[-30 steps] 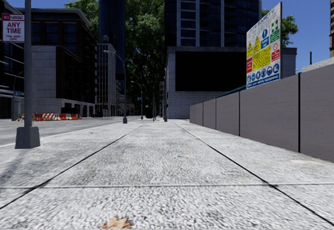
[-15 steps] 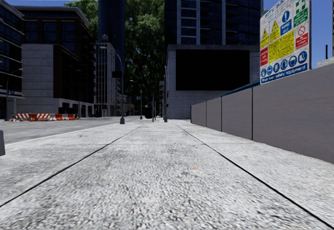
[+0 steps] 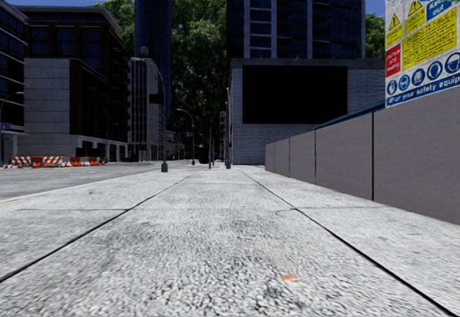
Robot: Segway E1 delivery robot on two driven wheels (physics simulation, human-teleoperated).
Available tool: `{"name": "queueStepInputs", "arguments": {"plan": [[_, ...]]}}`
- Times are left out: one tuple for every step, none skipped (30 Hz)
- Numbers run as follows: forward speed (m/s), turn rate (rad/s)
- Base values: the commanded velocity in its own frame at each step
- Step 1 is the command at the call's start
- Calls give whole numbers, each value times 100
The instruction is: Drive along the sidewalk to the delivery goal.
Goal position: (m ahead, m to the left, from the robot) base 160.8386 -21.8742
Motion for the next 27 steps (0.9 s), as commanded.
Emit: {"name": "queueStepInputs", "arguments": {"plan": [[200,0],[200,-2],[200,-2],[200,-3],[200,-3],[200,-3],[200,-3],[200,-3],[200,-4],[200,-5],[200,-9],[200,-17],[200,-17],[200,-21],[200,-23],[200,-23],[200,-23],[200,-23],[200,-23],[200,-23],[200,-23],[200,-23],[200,-23],[200,-23],[200,-23],[200,-23],[200,-23]]}}
